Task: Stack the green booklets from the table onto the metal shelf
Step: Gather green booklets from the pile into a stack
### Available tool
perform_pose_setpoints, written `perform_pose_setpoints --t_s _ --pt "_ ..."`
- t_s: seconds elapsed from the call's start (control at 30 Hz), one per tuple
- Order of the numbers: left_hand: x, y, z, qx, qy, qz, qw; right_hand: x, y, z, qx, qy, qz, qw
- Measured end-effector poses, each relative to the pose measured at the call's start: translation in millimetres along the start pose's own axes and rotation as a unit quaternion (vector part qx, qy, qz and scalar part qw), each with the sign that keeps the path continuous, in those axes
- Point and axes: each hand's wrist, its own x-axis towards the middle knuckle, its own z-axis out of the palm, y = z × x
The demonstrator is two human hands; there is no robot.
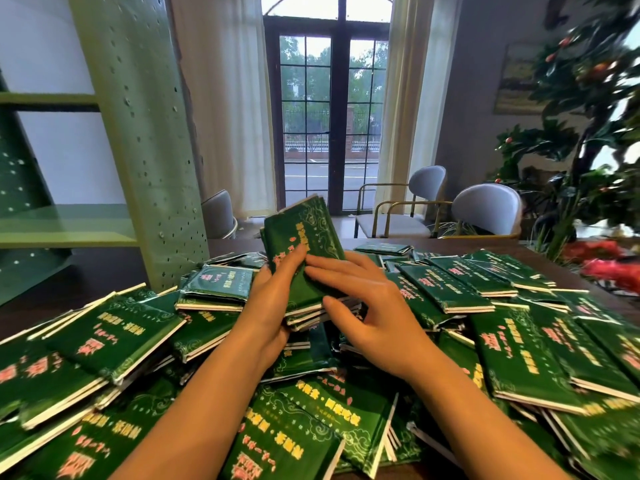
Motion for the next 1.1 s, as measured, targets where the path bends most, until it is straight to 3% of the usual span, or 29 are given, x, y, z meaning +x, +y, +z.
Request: perform_pose_setpoints --t_s 0.1,0.2,0.27,0.37,0.53,0.67,0.8,1.1 --pt "0 -1 0 0.003 0.011 0.007 1.000 0 -3 -8 -0.002 0.006 -0.012 1.000" --pt "1 0 0 -0.005 0.031 0.003 1.000 1 3 -18 -0.109 0.062 0.030 0.992" --pt "2 1 -1 -0.015 0.039 0.000 0.999 4 10 -27 -0.254 0.051 0.101 0.960" --pt "2 2 0 -0.018 0.044 -0.006 0.999 4 18 -39 -0.384 -0.063 0.248 0.887" --pt "-1 1 0 -0.008 0.036 -0.016 0.999 -1 31 -51 -0.363 -0.129 0.425 0.819" --pt "-1 0 1 -0.006 0.037 -0.019 0.999 -3 37 -54 -0.344 -0.154 0.487 0.788" --pt "-2 0 1 -0.008 0.037 -0.024 0.999 -3 35 -51 -0.371 -0.157 0.456 0.794" --pt "-2 1 1 -0.011 0.034 -0.028 0.999 0 31 -44 -0.280 -0.116 0.391 0.869"
